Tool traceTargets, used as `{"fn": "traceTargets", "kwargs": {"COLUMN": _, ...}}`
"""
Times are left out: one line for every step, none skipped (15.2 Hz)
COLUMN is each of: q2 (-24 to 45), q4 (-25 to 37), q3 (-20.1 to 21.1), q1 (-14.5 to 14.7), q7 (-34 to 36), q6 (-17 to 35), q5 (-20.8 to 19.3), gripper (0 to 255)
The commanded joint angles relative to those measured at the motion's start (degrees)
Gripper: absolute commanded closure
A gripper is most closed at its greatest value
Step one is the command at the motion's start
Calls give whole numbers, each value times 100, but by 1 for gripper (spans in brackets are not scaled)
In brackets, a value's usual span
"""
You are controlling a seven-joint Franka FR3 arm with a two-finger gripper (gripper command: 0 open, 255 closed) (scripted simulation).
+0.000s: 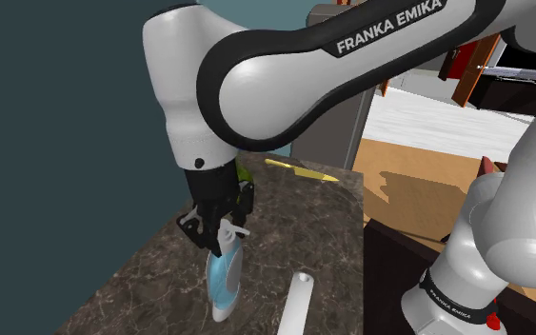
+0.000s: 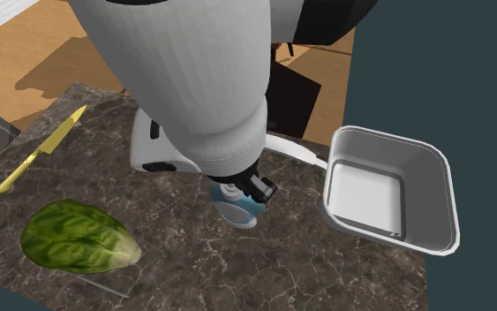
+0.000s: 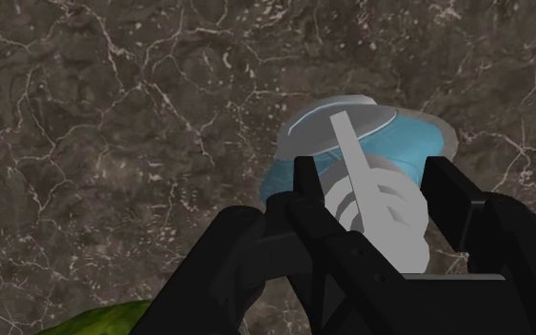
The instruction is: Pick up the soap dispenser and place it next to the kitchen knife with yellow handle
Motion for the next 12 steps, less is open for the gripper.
{"fn": "traceTargets", "kwargs": {"q2": -65, "q4": 112, "q3": -6, "q1": -4, "q7": -15, "q6": -168, "q5": 30, "gripper": 255}}
{"fn": "traceTargets", "kwargs": {"q2": -88, "q4": 168, "q3": -10, "q1": -7, "q7": -21, "q6": -244, "q5": 40, "gripper": 255}}
{"fn": "traceTargets", "kwargs": {"q2": -109, "q4": 225, "q3": -13, "q1": -9, "q7": -25, "q6": -319, "q5": 49, "gripper": 255}}
{"fn": "traceTargets", "kwargs": {"q2": -129, "q4": 283, "q3": -17, "q1": -11, "q7": -30, "q6": -395, "q5": 57, "gripper": 255}}
{"fn": "traceTargets", "kwargs": {"q2": -148, "q4": 343, "q3": -20, "q1": -13, "q7": -33, "q6": -471, "q5": 65, "gripper": 255}}
{"fn": "traceTargets", "kwargs": {"q2": -165, "q4": 404, "q3": -24, "q1": -16, "q7": -36, "q6": -547, "q5": 72, "gripper": 255}}
{"fn": "traceTargets", "kwargs": {"q2": -181, "q4": 466, "q3": -27, "q1": -18, "q7": -39, "q6": -623, "q5": 78, "gripper": 255}}
{"fn": "traceTargets", "kwargs": {"q2": -196, "q4": 529, "q3": -31, "q1": -20, "q7": -41, "q6": -699, "q5": 83, "gripper": 255}}
{"fn": "traceTargets", "kwargs": {"q2": -209, "q4": 593, "q3": -34, "q1": -22, "q7": -42, "q6": -775, "q5": 88, "gripper": 255}}
{"fn": "traceTargets", "kwargs": {"q2": -220, "q4": 659, "q3": -37, "q1": -24, "q7": -43, "q6": -851, "q5": 92, "gripper": 255}}
{"fn": "traceTargets", "kwargs": {"q2": -230, "q4": 727, "q3": -40, "q1": -26, "q7": -44, "q6": -927, "q5": 95, "gripper": 255}}
{"fn": "traceTargets", "kwargs": {"q2": -239, "q4": 795, "q3": -43, "q1": -28, "q7": -43, "q6": -1003, "q5": 98, "gripper": 255}}
